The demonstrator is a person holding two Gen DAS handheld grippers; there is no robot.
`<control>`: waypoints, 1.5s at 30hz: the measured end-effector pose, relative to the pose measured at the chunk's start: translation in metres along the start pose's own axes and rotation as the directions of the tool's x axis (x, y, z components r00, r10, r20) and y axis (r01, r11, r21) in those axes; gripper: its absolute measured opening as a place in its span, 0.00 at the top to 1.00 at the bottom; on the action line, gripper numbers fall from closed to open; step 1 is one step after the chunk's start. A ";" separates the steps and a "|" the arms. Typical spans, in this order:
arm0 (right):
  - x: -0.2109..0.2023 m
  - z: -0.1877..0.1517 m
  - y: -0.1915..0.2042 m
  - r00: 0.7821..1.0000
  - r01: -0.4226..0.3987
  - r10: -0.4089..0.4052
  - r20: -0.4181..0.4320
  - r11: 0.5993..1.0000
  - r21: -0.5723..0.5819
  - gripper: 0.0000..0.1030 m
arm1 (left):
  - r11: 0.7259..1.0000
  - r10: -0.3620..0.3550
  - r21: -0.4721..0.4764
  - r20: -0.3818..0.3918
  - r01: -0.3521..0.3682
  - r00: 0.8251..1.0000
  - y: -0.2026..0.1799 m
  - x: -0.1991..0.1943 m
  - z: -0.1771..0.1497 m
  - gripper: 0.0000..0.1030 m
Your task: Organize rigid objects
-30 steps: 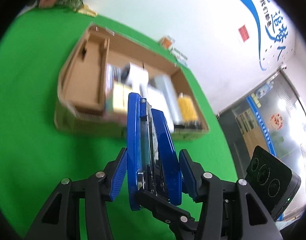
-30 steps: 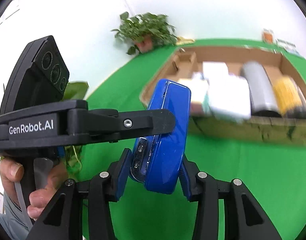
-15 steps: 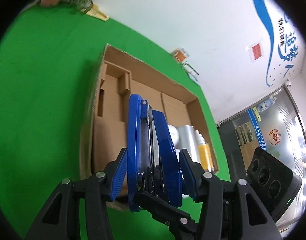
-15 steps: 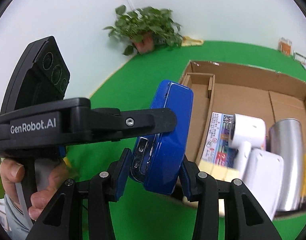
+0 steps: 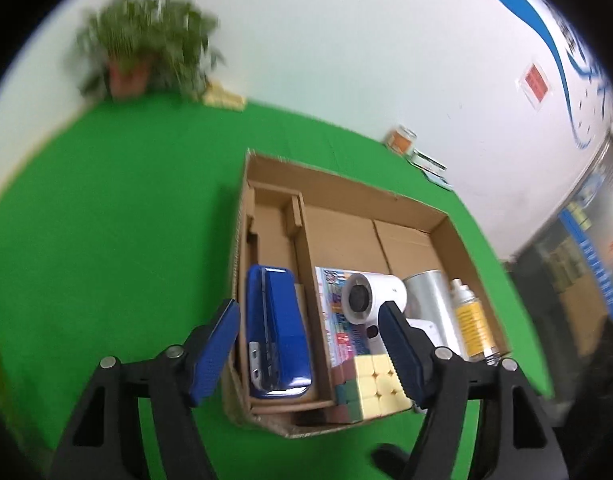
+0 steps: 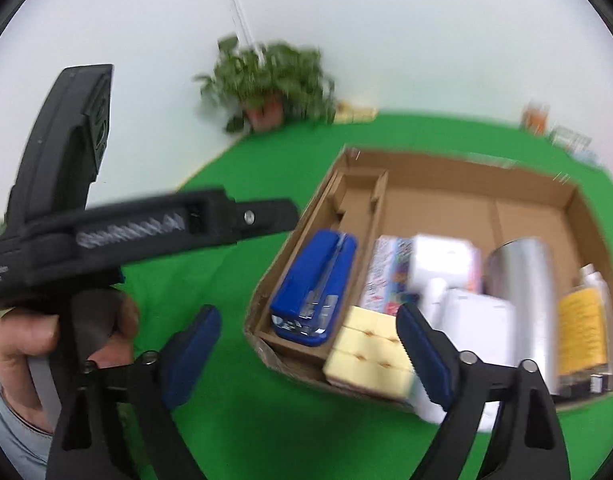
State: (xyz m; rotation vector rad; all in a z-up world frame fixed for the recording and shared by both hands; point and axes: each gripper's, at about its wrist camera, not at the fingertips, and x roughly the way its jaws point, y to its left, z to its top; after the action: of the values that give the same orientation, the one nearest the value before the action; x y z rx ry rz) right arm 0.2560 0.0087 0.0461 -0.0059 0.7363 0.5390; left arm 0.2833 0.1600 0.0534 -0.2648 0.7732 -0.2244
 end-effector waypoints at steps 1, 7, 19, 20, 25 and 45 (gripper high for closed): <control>-0.012 -0.008 -0.001 0.999 0.030 -0.029 0.028 0.999 -0.021 0.06 | 0.998 0.047 0.033 0.046 -0.049 0.998 -0.008 -0.008 -0.009 0.31; -0.056 -0.072 -0.038 0.952 0.291 -0.289 0.099 0.957 -0.009 0.01 | 0.952 0.216 0.156 0.267 -0.263 0.939 -0.063 -0.041 -0.088 0.18; -0.105 -0.129 -0.102 0.920 0.362 -0.372 0.124 0.928 0.093 0.01 | 0.957 0.244 0.096 0.252 -0.275 0.937 -0.118 -0.047 -0.143 0.17; -0.110 -0.130 -0.100 0.918 0.365 -0.374 0.132 0.927 0.085 0.01 | 0.954 0.249 0.098 0.258 -0.282 0.933 -0.123 -0.050 -0.145 0.17; -0.129 -0.138 -0.098 0.920 0.351 -0.359 0.157 0.933 0.077 0.01 | 0.947 0.263 0.114 0.261 -0.300 0.929 -0.137 -0.055 -0.156 0.17; -0.150 -0.157 -0.103 0.891 0.402 -0.415 0.185 0.910 0.101 0.01 | 0.938 0.278 0.145 0.230 -0.316 0.932 -0.151 -0.058 -0.172 0.17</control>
State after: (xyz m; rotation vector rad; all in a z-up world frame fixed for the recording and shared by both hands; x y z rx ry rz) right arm 0.1122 -0.1802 0.0061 -0.0484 0.5295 0.1089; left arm 0.1055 0.0086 0.0208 0.0037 0.5724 0.0228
